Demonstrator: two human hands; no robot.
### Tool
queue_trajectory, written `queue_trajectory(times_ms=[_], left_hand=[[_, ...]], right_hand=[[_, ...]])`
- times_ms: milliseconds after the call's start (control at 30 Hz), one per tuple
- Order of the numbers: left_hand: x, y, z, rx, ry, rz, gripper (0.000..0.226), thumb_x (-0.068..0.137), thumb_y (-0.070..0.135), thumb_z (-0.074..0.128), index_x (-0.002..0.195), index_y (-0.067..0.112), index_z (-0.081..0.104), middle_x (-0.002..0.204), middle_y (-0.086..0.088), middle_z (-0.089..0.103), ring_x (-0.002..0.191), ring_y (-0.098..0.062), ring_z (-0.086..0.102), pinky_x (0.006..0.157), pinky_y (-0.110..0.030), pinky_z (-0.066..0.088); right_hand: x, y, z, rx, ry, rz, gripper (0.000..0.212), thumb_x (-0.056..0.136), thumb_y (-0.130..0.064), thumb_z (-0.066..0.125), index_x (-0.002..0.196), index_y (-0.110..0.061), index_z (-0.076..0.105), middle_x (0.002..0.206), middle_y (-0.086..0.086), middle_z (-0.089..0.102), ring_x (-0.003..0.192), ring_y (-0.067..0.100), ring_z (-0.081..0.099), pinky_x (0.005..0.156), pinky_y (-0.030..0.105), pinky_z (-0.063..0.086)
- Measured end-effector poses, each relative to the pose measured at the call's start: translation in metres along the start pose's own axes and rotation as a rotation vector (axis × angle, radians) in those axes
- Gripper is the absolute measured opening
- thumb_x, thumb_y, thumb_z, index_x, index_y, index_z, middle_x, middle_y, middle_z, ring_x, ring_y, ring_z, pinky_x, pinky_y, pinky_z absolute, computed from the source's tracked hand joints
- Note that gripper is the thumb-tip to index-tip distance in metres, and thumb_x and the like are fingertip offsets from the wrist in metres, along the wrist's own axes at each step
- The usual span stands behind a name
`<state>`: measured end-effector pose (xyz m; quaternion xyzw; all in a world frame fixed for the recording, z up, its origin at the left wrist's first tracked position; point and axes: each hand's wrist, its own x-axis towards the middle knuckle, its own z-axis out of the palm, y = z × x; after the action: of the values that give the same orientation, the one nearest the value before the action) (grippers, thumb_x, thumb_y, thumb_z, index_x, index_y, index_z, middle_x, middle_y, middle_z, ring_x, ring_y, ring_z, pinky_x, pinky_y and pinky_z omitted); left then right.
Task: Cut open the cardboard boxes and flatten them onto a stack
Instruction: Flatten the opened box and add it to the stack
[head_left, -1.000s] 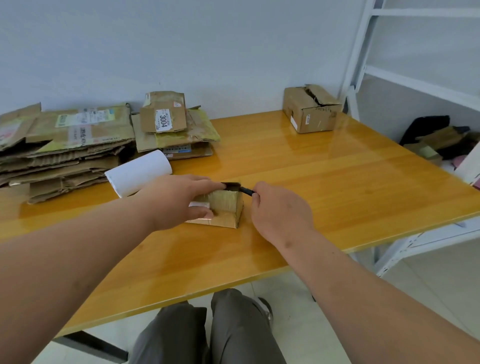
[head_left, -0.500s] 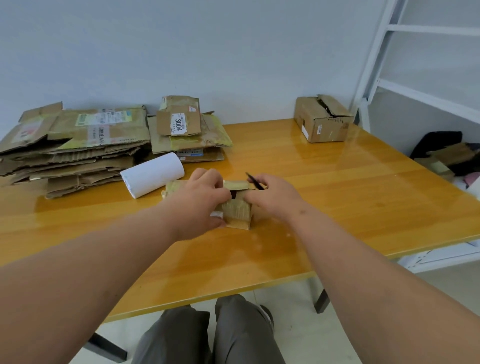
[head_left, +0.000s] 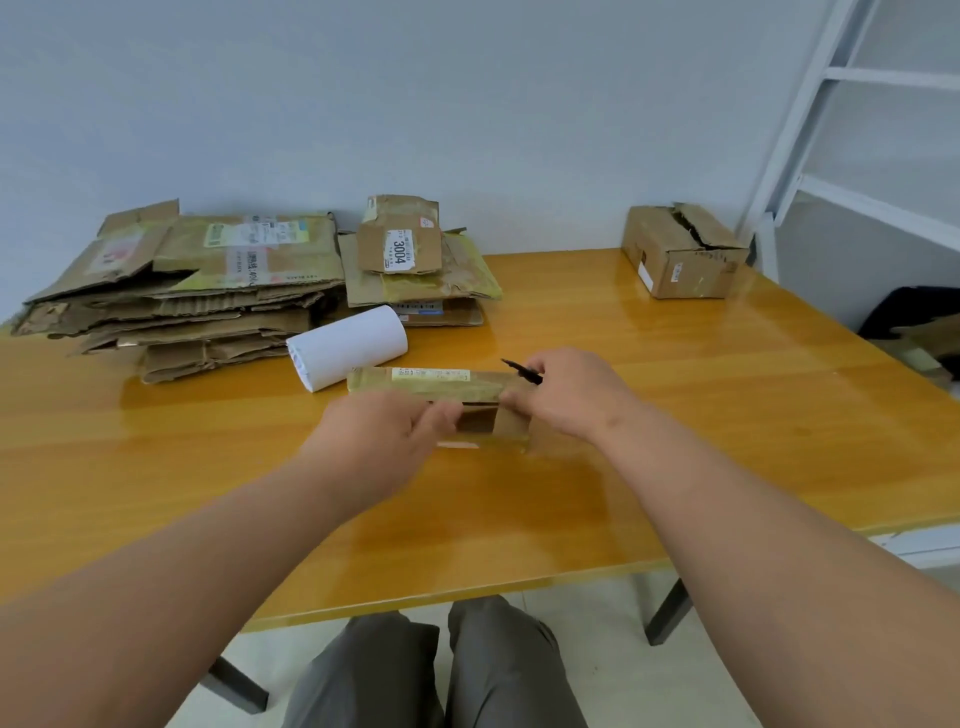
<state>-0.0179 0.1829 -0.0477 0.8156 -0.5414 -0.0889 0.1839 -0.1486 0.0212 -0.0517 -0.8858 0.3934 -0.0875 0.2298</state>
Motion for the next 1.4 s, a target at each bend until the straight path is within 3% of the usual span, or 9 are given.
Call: queue_trajectory(times_ms=[100,267,400,533,767,933,1067,1267,1400], left_hand=[[0.016,-0.014,-0.007,0.172,0.208,-0.090,0.040,0.088,0.050,0.062,0.122,0.030,0.057,0.121,0.001,0.050,0.115,-0.023,0.046,0.093,-0.043,0.047],[0.035,-0.022,-0.008,0.257,-0.114,-0.178,0.101,0.074,0.039,0.074,0.151,0.046,0.009,0.158,0.003,0.012,0.143,-0.031,0.013,0.109,-0.051,0.029],[0.041,-0.022,0.003,0.297,-0.019,-0.180,0.079,0.075,0.048,0.074,0.142,0.031,0.036,0.136,-0.005,0.037,0.122,-0.030,0.035,0.095,-0.042,0.043],[0.035,-0.029,0.008,0.415,0.125,-0.114,0.059,0.080,0.026,0.073,0.129,0.023,0.041,0.120,-0.004,0.040,0.106,-0.023,0.040,0.076,-0.036,0.050],[0.031,-0.043,-0.004,0.211,-0.007,-0.118,0.071,0.083,0.007,0.061,0.145,0.026,0.032,0.139,-0.005,0.036,0.125,-0.029,0.034,0.100,-0.042,0.041],[0.026,-0.055,-0.018,-0.054,-0.090,-0.192,0.078,0.081,-0.001,0.059,0.144,0.031,0.026,0.138,-0.005,0.036,0.121,-0.029,0.034,0.100,-0.049,0.041],[0.021,-0.058,-0.017,-0.095,-0.099,-0.202,0.071,0.080,0.001,0.062,0.135,0.031,0.030,0.125,-0.003,0.040,0.113,-0.025,0.035,0.093,-0.044,0.041],[0.013,-0.063,-0.025,-0.355,-0.201,-0.247,0.079,0.075,-0.007,0.070,0.131,0.034,0.033,0.119,-0.004,0.048,0.100,-0.027,0.052,0.085,-0.043,0.051],[0.006,-0.062,-0.035,-0.160,-0.356,-0.220,0.093,0.073,-0.004,0.075,0.136,0.042,0.025,0.120,-0.002,0.048,0.103,-0.025,0.052,0.090,-0.044,0.050]], right_hand=[[-0.003,-0.005,0.001,0.029,-0.011,0.006,0.018,0.089,-0.039,0.064,0.077,-0.028,0.056,0.073,-0.005,0.056,0.068,0.014,0.053,0.052,0.028,0.034],[-0.011,-0.024,0.012,-0.078,0.053,0.041,0.027,0.082,-0.046,0.057,0.102,-0.027,0.058,0.087,-0.004,0.061,0.081,0.020,0.059,0.064,0.031,0.050],[-0.020,-0.038,0.029,-0.268,0.114,0.080,0.056,0.075,-0.070,0.060,0.101,-0.025,0.040,0.082,-0.005,0.052,0.076,0.021,0.055,0.062,0.033,0.047],[-0.022,-0.033,0.037,-0.222,0.154,0.080,0.038,0.084,-0.044,0.062,0.102,-0.022,0.036,0.076,-0.004,0.054,0.063,0.018,0.054,0.055,0.031,0.043],[-0.021,-0.010,0.022,0.168,-0.048,0.074,0.059,0.091,-0.023,0.055,0.143,-0.024,0.028,0.105,0.004,0.056,0.080,0.025,0.061,0.068,0.040,0.054],[-0.018,0.003,0.021,0.335,0.002,0.148,0.058,0.094,-0.011,0.049,0.146,-0.025,0.028,0.100,0.006,0.054,0.085,0.032,0.066,0.078,0.049,0.056],[-0.023,0.005,0.027,0.320,0.003,0.098,0.034,0.094,-0.014,0.051,0.125,-0.028,0.047,0.101,0.008,0.061,0.077,0.028,0.060,0.067,0.042,0.051],[-0.032,-0.001,0.028,0.131,-0.002,-0.015,0.049,0.094,-0.018,0.050,0.138,-0.038,0.044,0.111,0.002,0.062,0.082,0.025,0.060,0.069,0.036,0.052],[-0.035,-0.001,0.031,-0.010,0.015,-0.056,0.053,0.095,-0.021,0.049,0.142,-0.043,0.038,0.110,-0.001,0.065,0.081,0.024,0.060,0.068,0.039,0.055]])
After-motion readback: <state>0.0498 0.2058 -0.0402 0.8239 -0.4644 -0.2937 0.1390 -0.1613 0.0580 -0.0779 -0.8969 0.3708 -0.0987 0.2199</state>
